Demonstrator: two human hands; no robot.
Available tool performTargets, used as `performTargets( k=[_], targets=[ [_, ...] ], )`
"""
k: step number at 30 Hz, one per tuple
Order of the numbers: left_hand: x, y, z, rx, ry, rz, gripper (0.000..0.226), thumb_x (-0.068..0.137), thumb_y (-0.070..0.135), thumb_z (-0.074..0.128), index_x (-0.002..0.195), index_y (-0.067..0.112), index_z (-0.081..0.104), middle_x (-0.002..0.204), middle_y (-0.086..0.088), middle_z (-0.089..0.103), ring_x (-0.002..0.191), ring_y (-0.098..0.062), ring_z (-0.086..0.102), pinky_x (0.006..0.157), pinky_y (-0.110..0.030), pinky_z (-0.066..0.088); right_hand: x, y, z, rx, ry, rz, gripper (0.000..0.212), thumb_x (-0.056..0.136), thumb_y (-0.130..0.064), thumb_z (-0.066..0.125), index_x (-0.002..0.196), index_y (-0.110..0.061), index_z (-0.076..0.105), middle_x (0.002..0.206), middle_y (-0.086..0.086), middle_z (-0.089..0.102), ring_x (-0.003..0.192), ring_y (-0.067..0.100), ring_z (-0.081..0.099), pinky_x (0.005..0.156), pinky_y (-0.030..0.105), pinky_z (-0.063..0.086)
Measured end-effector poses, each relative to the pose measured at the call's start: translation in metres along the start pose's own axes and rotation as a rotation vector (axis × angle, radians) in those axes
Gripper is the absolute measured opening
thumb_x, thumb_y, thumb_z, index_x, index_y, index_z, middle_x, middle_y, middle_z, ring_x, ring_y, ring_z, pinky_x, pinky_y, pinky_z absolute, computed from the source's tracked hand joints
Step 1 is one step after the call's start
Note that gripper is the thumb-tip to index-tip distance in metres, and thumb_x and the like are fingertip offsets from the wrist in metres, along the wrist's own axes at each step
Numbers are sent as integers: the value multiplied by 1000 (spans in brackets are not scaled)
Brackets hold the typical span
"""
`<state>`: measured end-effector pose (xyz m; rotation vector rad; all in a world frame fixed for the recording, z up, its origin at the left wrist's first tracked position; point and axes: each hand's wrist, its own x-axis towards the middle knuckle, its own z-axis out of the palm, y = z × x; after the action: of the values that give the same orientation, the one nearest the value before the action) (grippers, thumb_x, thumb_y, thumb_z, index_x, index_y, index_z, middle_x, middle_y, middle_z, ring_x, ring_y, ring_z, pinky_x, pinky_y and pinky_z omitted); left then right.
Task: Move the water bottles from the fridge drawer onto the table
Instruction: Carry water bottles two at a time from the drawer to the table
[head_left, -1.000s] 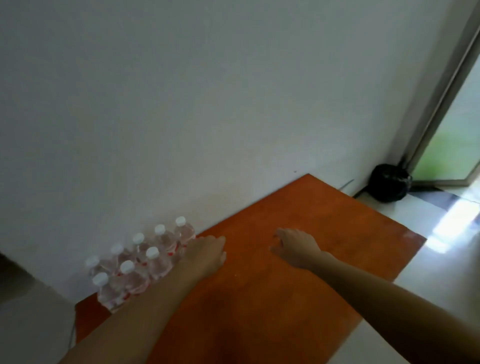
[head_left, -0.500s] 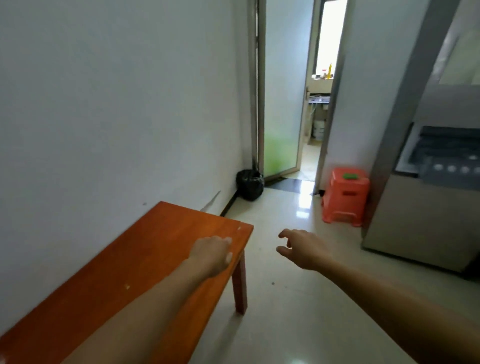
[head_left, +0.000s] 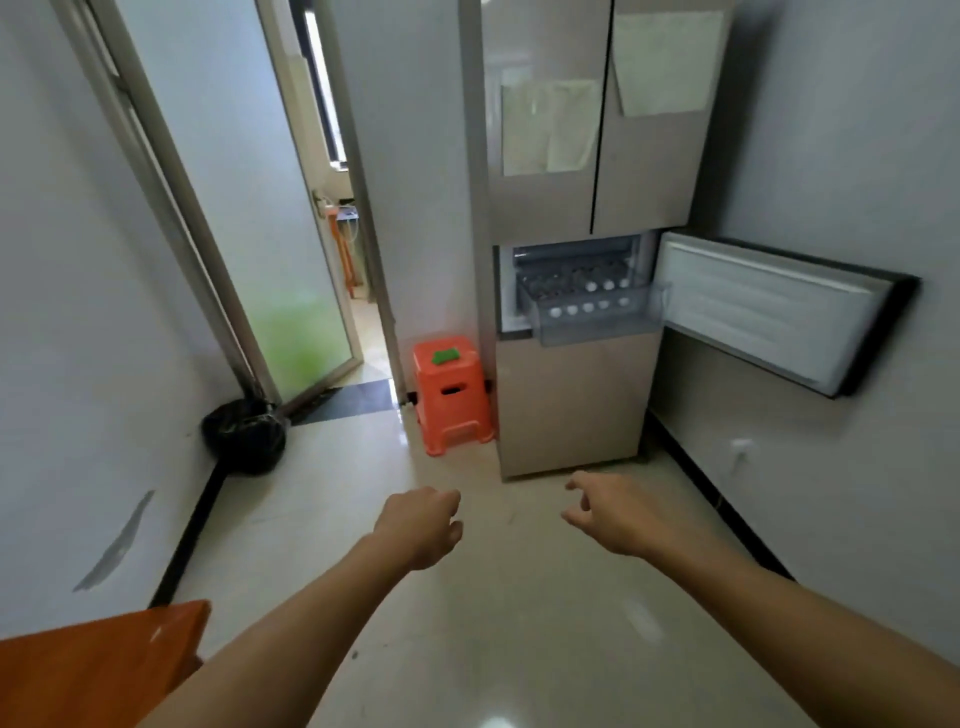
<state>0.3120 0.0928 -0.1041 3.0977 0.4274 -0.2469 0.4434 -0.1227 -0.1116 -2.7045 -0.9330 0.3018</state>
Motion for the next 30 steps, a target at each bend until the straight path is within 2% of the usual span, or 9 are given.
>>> performTargets(
  k=[5, 10, 15, 17, 19, 22, 27, 30],
  targets=[
    [126, 31, -6, -59, 8, 145, 23, 93, 40, 50, 105, 20, 55, 104, -3, 61, 90, -21, 58, 82, -32, 50, 80, 70, -31, -21, 49, 113, 48, 91, -48, 55, 134, -26, 49, 122, 0, 62, 108, 20, 58, 84, 31, 43],
    [248, 35, -37, -32, -18, 229, 24, 91, 39, 48, 104, 20, 56, 107, -5, 64, 95, -26, 61, 86, -41, 52, 166, 114, -65, 23, 78, 219, 48, 90, -51, 53, 132, -27, 51, 116, -2, 65, 102, 19, 61, 82, 32, 48],
    [347, 49, -71, -11, -29, 301, 27, 94, 37, 44, 108, 17, 56, 109, -9, 64, 97, -29, 61, 78, -37, 49, 226, 154, -88, 70, 130, 296, 46, 91, -50, 53, 131, -29, 51, 98, -7, 62, 84, 13, 56, 69, 28, 41],
    [377, 60, -71, -22, -52, 321, 28, 93, 37, 43, 107, 16, 56, 112, -12, 64, 100, -33, 61, 80, -38, 48, 248, 174, -91, 84, 125, 324, 46, 91, -48, 54, 132, -27, 51, 103, -4, 63, 83, 11, 52, 68, 27, 39],
    [409, 69, -69, -26, -63, 345, 31, 93, 39, 42, 108, 16, 57, 113, -13, 63, 102, -34, 60, 81, -39, 47, 275, 197, -96, 93, 124, 357, 47, 91, -49, 54, 132, -26, 51, 111, -2, 65, 89, 14, 57, 71, 27, 43],
    [462, 78, -68, -34, -68, 349, 32, 93, 39, 42, 110, 17, 57, 115, -13, 63, 103, -34, 60, 82, -39, 47, 324, 230, -102, 124, 119, 377, 49, 89, -52, 55, 131, -28, 53, 106, -4, 65, 91, 15, 61, 75, 30, 49],
    [569, 85, -85, -67, -38, 291, 30, 92, 39, 45, 110, 18, 58, 115, -13, 63, 103, -34, 60, 84, -38, 47, 430, 277, -120, 222, 111, 328, 45, 88, -50, 59, 126, -26, 55, 92, -8, 62, 81, 10, 59, 69, 28, 47],
    [635, 88, -102, -151, -22, 238, 27, 91, 38, 47, 108, 20, 59, 112, -9, 65, 100, -28, 62, 85, -37, 50, 496, 304, -140, 268, 120, 294, 48, 86, -51, 61, 125, -25, 58, 86, -11, 60, 81, 9, 60, 76, 31, 53]
  ],
)
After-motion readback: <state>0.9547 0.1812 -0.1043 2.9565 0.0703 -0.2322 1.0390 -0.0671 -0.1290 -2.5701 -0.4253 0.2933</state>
